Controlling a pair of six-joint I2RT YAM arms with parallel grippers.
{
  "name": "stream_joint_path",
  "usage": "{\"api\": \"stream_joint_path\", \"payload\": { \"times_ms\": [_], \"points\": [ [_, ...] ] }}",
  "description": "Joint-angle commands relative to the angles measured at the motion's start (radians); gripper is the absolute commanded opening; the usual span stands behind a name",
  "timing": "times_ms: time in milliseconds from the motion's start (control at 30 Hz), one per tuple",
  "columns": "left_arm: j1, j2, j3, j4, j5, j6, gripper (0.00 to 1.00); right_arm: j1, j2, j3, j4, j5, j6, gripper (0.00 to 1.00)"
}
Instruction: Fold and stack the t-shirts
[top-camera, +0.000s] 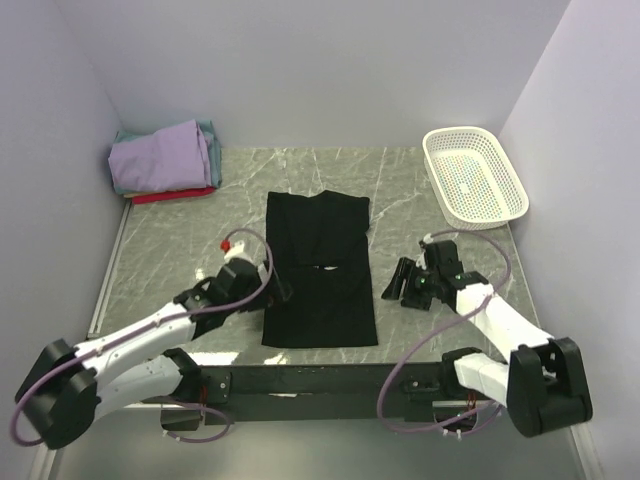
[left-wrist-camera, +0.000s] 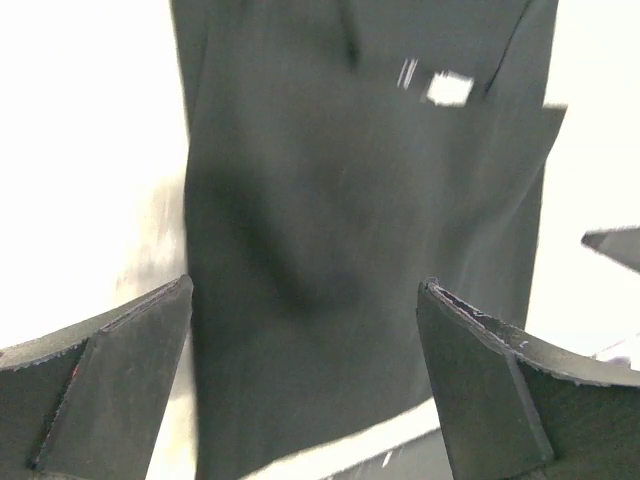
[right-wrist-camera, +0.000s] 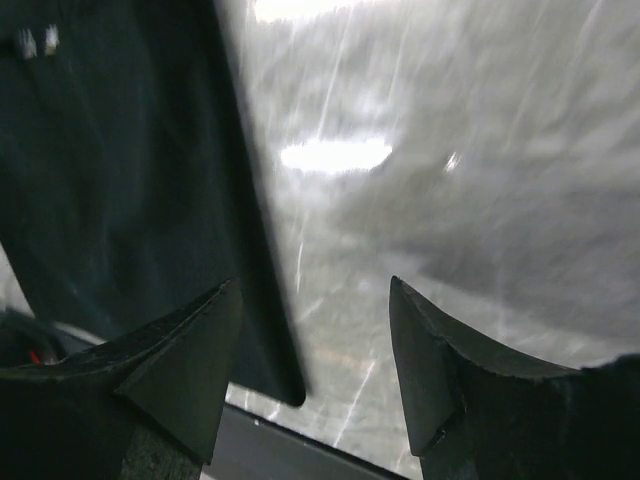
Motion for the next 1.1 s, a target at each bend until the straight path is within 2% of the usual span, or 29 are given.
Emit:
{"api": "stream_joint_path", "payload": {
  "times_ms": [0,233,400,567,800,833,933,1067],
  "points": [
    [-0.061,-0.135,-0.092,-0.06,-0.014,-0.125,0.99,0.049,-0.11,-0.069,0.029,-0.068,0.071,0.67],
    [-0.203,-0.309,-0.188,-0.185,-0.041,-0.249,1.0,0.194,-0.3,-0.166,-0.003,-0.004,0.209,0.67],
    [-0.282,-0.353,-0.222,-0.248,-0.064,-0.326,0.99,0.258,-0.337,-0.224,-0.006,0.015,0.297,0.67],
    [-0.383,-0.278,-0.212,-0.304,-0.136,-0.39,0.99,0.326,-0.3,-0.241,0.018,0.045,0.334,0.67],
    [-0.426,-0.123,-0.185,-0.206,-0.134,-0.41,0.99,0.375,-0.259,-0.246,0.067,0.061,0.366,0.66],
    [-0.44,-0.117,-0.189,-0.149,-0.123,-0.417,0.95,0.379,-0.259,-0.249,0.071,0.058,0.369,0.66],
    [-0.48,-0.106,-0.213,-0.087,-0.114,-0.459,0.91,0.39,-0.251,-0.26,0.093,0.051,0.38,0.61],
    [-0.503,-0.083,-0.204,-0.103,-0.126,-0.476,0.9,0.413,-0.227,-0.29,0.168,0.025,0.42,0.56]
  ]
}}
